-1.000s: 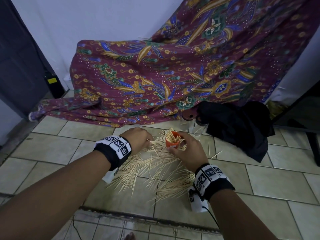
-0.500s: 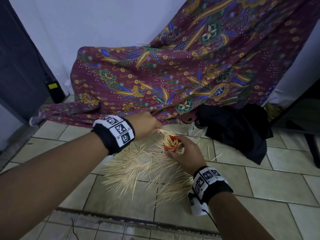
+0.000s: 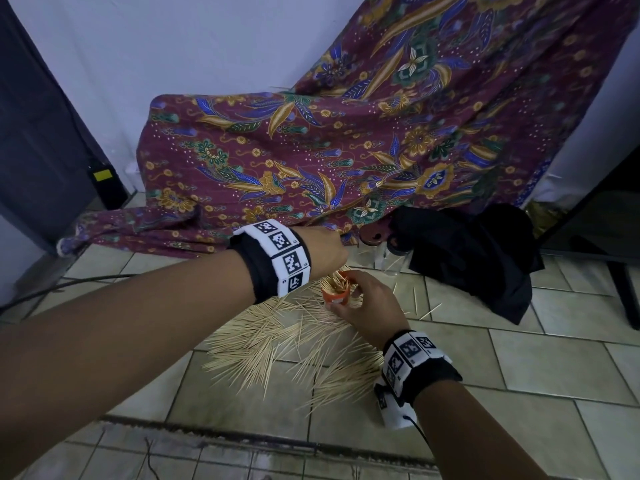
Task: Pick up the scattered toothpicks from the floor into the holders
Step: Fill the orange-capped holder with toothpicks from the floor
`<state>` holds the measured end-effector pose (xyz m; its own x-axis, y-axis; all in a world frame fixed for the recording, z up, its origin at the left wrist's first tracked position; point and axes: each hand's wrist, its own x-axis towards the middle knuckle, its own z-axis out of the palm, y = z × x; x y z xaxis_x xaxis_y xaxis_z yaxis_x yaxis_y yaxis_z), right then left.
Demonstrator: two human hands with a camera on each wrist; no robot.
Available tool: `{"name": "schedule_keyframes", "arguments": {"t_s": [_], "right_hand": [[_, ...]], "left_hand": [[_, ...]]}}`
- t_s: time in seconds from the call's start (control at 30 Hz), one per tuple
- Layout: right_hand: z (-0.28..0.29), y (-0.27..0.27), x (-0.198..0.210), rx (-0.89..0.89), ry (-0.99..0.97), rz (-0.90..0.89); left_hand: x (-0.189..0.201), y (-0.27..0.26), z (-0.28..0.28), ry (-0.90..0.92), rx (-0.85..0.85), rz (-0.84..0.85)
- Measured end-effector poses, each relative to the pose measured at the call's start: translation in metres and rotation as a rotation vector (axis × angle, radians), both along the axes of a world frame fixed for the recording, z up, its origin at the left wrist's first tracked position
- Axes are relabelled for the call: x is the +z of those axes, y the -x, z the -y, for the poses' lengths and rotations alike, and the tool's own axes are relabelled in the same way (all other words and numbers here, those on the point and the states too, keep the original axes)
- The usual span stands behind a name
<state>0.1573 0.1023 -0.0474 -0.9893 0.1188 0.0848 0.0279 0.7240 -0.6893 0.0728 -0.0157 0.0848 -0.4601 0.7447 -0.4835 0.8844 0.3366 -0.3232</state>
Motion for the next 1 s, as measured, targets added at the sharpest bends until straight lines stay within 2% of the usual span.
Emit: {"name": "schedule_keyframes", "arguments": {"t_s": [0.17, 0.3, 0.43, 0.7, 0.87, 0.93, 1.0], "right_hand": [[-0.001, -0.001, 0.0, -0.004, 0.008, -0.005], [-0.002, 0.0, -0.004, -0.007, 0.033, -0.03], [-0.002, 0.001, -0.006, -0.012, 0.042, -0.043], [-0.003, 0.002, -0.006, -0.009, 0.039, -0.036], [-0.006, 0.002, -0.006, -0.017, 0.064, -0.033], [-0.007, 0.001, -0.007, -0.022, 0.073, -0.031], [-0.008, 0.001, -0.007, -0.026, 0.079, -0.043]], "left_hand": [[0.005, -0.004, -0.009, -0.016, 0.051, 0.022], [0.004, 0.008, -0.001, -0.234, 0.21, 0.212], [0.009, 0.016, 0.009, -0.431, 0.286, 0.343], [-0.014, 0.013, 0.017, -0.59, 0.301, 0.392], [-0.009, 0.018, 0.032, -0.77, 0.349, 0.364], [-0.01, 0.019, 0.04, -0.742, 0.297, 0.338], [-0.018, 0.015, 0.047, -0.611, 0.234, 0.361]]}}
